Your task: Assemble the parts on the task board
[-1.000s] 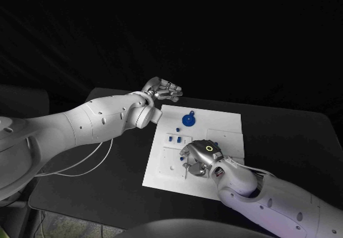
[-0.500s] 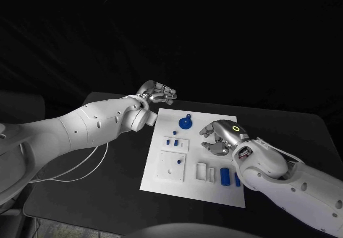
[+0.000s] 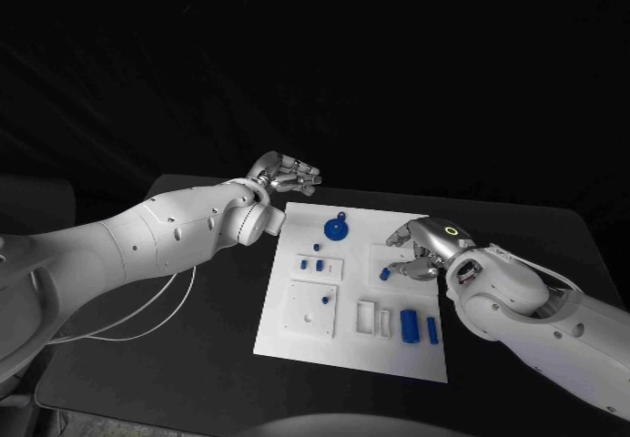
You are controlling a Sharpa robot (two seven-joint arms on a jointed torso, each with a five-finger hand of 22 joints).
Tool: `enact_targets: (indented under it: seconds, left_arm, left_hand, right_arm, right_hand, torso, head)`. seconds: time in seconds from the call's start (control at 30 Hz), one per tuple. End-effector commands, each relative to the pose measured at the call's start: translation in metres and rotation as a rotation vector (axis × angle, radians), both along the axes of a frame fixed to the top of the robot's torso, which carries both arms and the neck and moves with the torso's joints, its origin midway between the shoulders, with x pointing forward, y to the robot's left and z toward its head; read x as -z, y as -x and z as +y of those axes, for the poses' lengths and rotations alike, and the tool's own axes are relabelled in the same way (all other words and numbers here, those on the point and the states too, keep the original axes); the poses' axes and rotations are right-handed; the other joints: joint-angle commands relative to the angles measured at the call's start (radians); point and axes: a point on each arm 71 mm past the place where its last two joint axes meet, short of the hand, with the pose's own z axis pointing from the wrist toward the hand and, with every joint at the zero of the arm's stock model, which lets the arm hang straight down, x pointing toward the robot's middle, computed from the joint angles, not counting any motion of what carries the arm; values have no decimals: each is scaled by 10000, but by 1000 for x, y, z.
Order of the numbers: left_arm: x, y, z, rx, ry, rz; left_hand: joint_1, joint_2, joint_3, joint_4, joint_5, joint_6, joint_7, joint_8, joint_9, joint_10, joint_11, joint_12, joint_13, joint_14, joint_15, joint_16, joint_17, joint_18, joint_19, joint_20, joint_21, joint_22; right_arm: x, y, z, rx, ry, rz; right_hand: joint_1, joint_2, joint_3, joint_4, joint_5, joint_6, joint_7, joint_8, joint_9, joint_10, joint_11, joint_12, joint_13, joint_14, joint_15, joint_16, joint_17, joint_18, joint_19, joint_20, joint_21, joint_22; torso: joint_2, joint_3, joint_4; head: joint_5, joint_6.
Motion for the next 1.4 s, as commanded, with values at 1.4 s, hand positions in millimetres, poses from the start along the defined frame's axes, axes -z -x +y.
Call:
enact_targets:
  seconds: [1.4]
  left_arm:
    - [0, 0, -2, 218, 121, 80]
  left_hand:
    - [7, 151, -1, 126, -64, -20, 36, -21, -5, -99, 13, -17, 2, -49, -3, -27, -6, -104, 16, 43, 43, -78]
  right_arm:
    - [30, 5, 19, -418, 657, 801]
  right_hand:
    - [-64, 1336, 2381, -506, -21, 1519, 182, -10, 46, 2304, -655, -28, -3, 236, -382, 80, -8, -259, 419, -375, 782, 174]
  torso:
    - [0, -8, 11]
  head:
    - [-38, -72]
